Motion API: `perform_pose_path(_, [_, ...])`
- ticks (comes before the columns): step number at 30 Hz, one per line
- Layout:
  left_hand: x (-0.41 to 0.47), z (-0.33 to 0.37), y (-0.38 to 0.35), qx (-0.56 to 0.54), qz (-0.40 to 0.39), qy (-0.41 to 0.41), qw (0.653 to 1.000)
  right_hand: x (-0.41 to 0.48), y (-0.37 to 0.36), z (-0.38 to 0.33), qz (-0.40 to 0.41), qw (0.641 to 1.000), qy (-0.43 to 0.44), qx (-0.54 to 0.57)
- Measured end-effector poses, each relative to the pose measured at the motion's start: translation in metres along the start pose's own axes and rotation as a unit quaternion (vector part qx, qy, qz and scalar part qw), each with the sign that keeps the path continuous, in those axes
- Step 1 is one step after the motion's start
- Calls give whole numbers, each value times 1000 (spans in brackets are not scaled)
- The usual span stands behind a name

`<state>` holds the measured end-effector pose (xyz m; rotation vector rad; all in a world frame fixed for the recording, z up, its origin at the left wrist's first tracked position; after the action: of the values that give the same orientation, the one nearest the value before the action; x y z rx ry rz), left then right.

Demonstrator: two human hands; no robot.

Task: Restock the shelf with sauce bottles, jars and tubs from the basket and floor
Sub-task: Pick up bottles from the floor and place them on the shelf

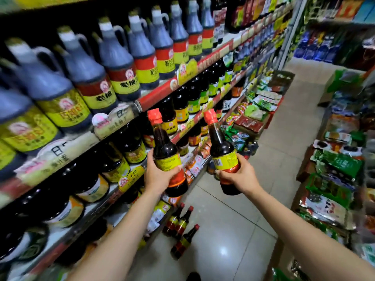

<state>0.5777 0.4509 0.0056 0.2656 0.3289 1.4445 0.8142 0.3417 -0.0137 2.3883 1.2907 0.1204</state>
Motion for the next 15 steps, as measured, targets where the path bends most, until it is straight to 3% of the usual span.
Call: perform_pose_path(15, [-76, -26, 122, -33, 160, 42, 986, -34, -88, -69, -161, 980, 115, -3])
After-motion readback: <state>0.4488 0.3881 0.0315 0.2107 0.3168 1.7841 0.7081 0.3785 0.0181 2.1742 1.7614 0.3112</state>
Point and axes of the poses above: each hand's wrist, its own x-axis towards the middle knuckle, its own y-axis out of the back of the hand, z = x × y, the point moved 6 cm from there along x, towards the middle knuckle, and after that the axes turned 1 degree about -y, right-handed, at the moved point
